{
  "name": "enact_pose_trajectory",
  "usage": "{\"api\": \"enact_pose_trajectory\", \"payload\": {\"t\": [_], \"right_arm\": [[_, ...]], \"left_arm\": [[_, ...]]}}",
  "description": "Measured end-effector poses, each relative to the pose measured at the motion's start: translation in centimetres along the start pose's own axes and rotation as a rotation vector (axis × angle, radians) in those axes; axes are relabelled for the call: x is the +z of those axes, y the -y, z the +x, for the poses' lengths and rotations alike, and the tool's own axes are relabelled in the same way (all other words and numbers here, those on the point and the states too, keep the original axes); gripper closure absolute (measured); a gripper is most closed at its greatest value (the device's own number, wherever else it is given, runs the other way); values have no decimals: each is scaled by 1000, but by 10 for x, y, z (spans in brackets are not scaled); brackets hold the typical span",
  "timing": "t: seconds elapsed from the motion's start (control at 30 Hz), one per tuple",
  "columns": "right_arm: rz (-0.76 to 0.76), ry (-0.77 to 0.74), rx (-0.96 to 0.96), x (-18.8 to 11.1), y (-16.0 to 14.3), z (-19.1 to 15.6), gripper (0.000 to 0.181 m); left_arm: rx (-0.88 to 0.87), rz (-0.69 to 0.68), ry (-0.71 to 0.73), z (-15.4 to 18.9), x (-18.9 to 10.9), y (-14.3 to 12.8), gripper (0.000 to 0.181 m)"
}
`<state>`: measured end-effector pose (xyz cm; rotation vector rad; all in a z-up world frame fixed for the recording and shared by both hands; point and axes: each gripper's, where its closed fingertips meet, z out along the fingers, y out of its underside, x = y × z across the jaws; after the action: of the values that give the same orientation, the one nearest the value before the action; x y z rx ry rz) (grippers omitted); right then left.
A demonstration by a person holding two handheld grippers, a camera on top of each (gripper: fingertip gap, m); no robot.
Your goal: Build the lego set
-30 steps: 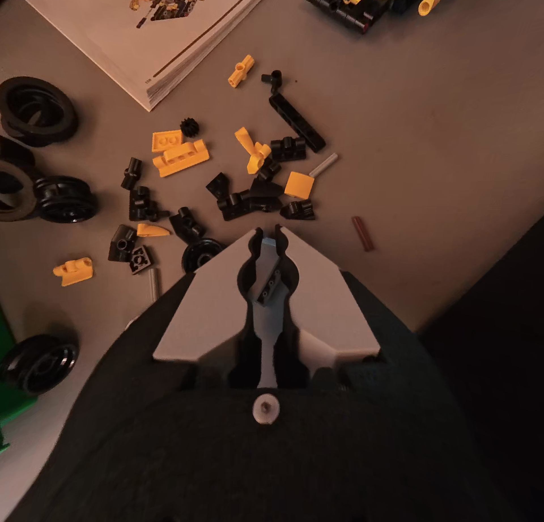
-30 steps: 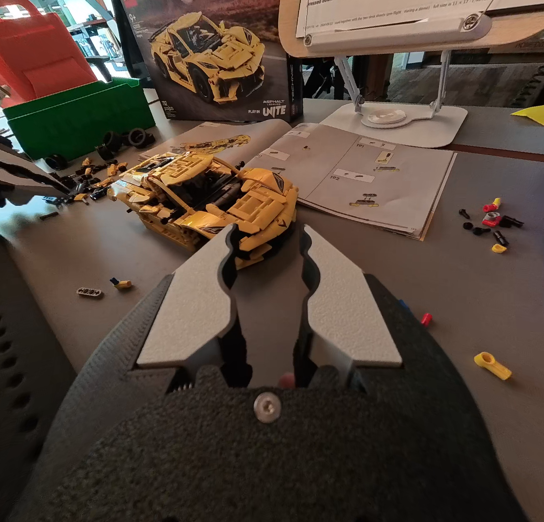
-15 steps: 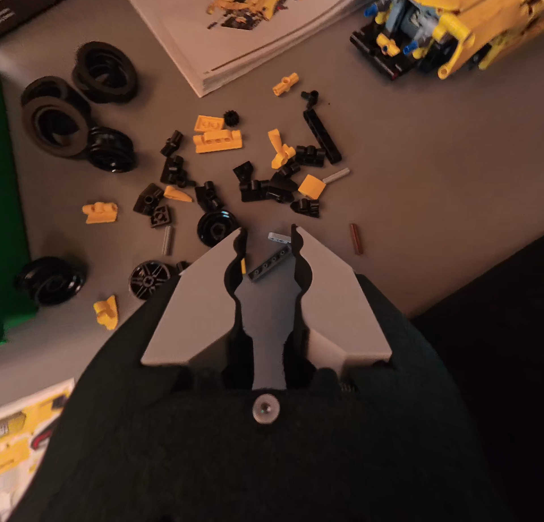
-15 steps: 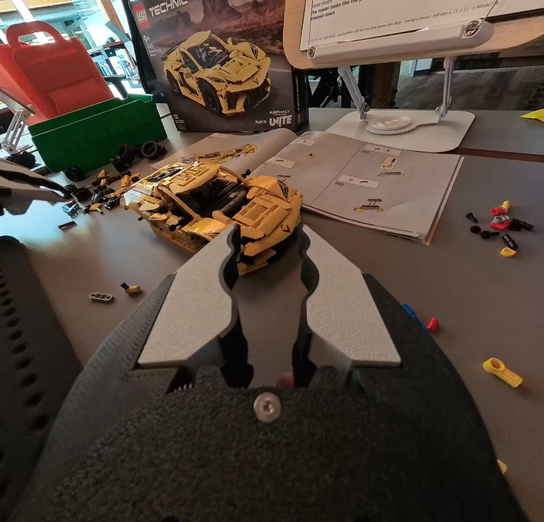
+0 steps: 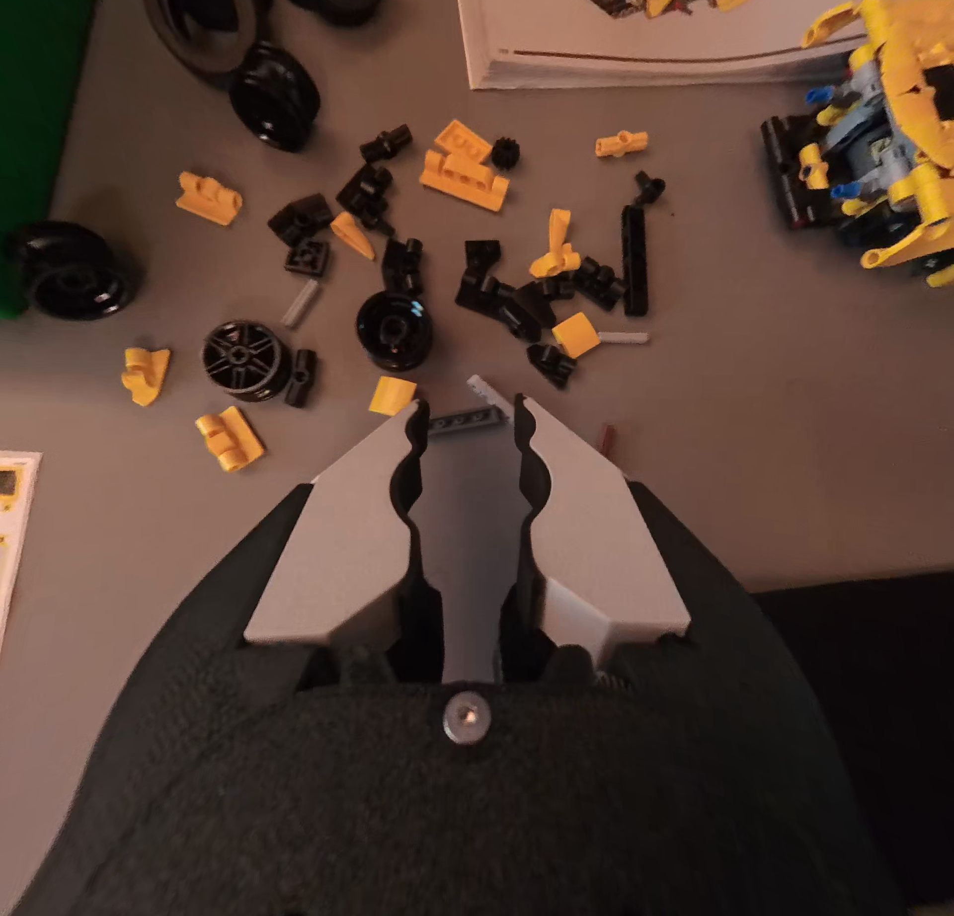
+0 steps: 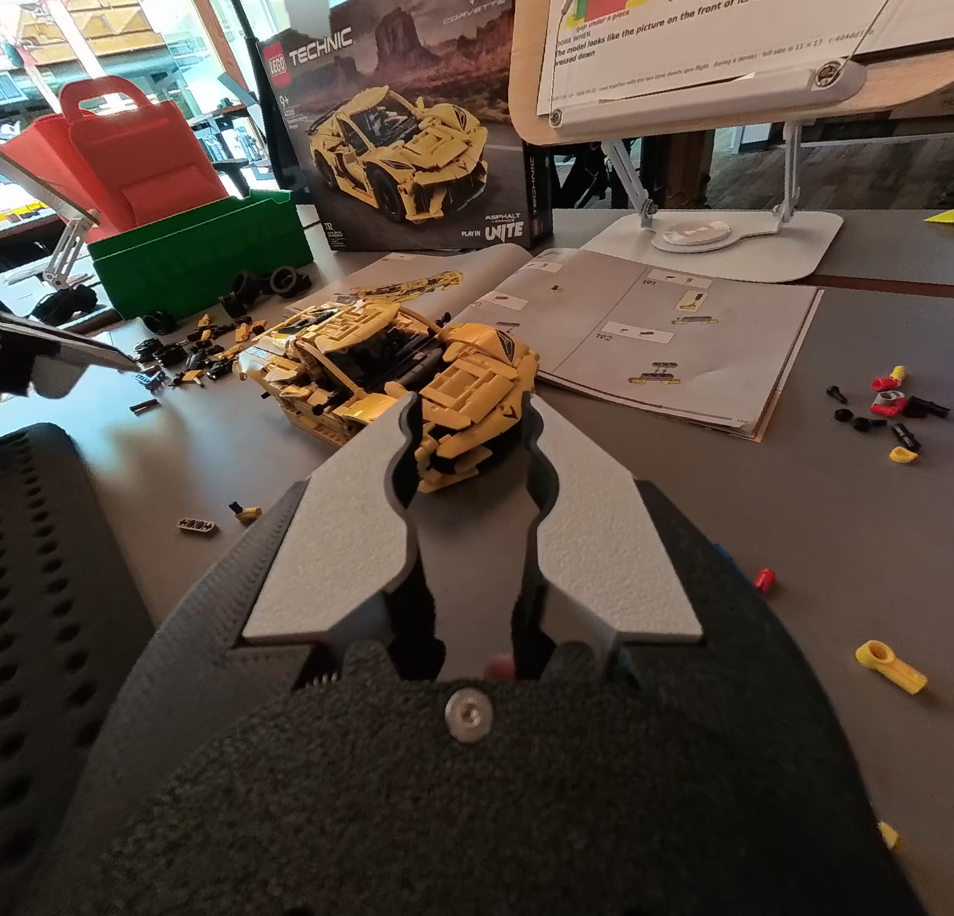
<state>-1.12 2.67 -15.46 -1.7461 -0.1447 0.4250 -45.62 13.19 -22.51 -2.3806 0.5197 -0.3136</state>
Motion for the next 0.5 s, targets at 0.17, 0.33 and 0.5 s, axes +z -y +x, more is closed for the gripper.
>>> {"api": "enact_pose_trajectory", "payload": {"t": [0.17, 0.33, 0.5], "right_arm": [[4, 8, 11, 0, 0, 0, 145], [12, 9, 19, -1, 1, 1, 145], [15, 15, 27, -1, 2, 1, 145]], "left_arm": [[3, -61, -13, 14, 12, -5, 148], [30, -94, 20, 12, 19, -8, 158], [91, -102, 37, 11, 19, -7, 178]]}}
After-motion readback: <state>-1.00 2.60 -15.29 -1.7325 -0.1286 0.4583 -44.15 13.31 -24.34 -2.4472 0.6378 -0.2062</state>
